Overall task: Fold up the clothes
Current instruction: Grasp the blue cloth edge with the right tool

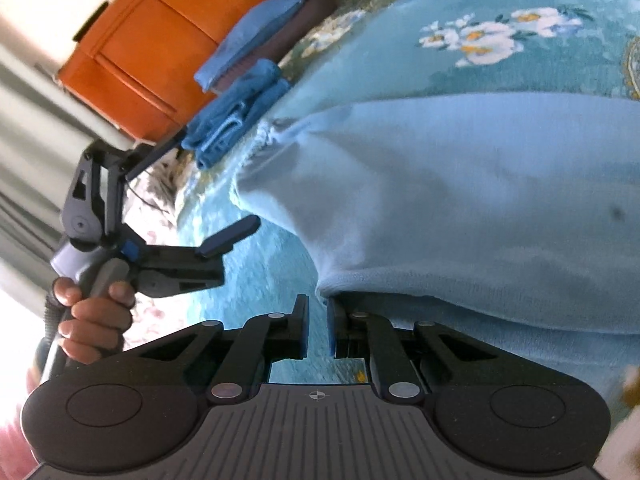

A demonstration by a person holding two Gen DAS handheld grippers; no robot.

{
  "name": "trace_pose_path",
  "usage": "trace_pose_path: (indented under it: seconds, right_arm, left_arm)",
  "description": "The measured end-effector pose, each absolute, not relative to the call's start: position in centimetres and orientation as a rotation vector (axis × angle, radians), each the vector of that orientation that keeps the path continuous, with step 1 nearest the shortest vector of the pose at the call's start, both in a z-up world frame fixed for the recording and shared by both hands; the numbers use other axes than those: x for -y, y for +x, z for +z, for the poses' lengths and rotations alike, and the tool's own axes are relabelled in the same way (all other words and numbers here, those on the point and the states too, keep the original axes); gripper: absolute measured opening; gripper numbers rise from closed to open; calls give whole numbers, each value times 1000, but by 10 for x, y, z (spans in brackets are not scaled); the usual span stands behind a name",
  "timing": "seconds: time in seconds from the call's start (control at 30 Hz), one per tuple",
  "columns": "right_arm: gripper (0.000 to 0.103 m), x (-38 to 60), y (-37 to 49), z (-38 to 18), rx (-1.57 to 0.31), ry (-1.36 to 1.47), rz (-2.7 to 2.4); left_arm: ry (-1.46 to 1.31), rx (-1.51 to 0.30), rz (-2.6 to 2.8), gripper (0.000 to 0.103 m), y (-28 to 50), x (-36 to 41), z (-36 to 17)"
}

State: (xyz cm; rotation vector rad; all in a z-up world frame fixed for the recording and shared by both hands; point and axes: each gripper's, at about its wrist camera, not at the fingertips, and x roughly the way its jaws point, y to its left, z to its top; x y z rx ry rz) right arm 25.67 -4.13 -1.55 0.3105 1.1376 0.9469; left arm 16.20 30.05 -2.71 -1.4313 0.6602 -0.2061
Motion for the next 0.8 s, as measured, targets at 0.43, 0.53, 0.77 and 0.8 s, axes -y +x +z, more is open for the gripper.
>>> trace_pose_path:
  seconds: [0.43,0.53,0.77,0.8]
  right_arm:
    - [18,147,239,40,-930,385,670]
    - [20,226,231,26,-892,545,386]
    - [32,374,191,-18,-791,938,-104]
    - [32,383,190,-24,-775,984,-121]
  left_arm:
    - [-1230,-653,104,79,149,-326,-18]
    - [-1214,-662,148,79,153,-327,-26]
    - [-1251,-625,151,79,166,-321,-39]
    - [-1246,-617,149,78,169,-319,-39]
